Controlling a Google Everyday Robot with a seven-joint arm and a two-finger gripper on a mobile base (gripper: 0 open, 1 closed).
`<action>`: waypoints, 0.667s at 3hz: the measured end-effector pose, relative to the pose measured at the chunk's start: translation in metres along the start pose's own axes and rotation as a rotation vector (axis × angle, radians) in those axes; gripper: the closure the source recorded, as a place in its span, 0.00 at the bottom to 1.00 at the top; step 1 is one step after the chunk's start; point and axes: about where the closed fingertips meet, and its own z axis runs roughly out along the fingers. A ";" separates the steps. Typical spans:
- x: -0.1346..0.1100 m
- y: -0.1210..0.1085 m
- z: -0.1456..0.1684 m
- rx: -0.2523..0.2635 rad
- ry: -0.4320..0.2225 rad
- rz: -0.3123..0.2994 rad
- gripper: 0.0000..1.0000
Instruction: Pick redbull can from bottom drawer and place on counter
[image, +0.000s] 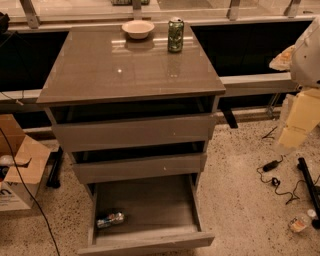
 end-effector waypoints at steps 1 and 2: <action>-0.001 0.000 0.000 0.004 -0.002 -0.002 0.00; -0.012 0.004 0.020 -0.007 -0.046 -0.046 0.00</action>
Offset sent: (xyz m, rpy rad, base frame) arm 0.0115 0.0362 -0.0491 0.0798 -0.0066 0.1434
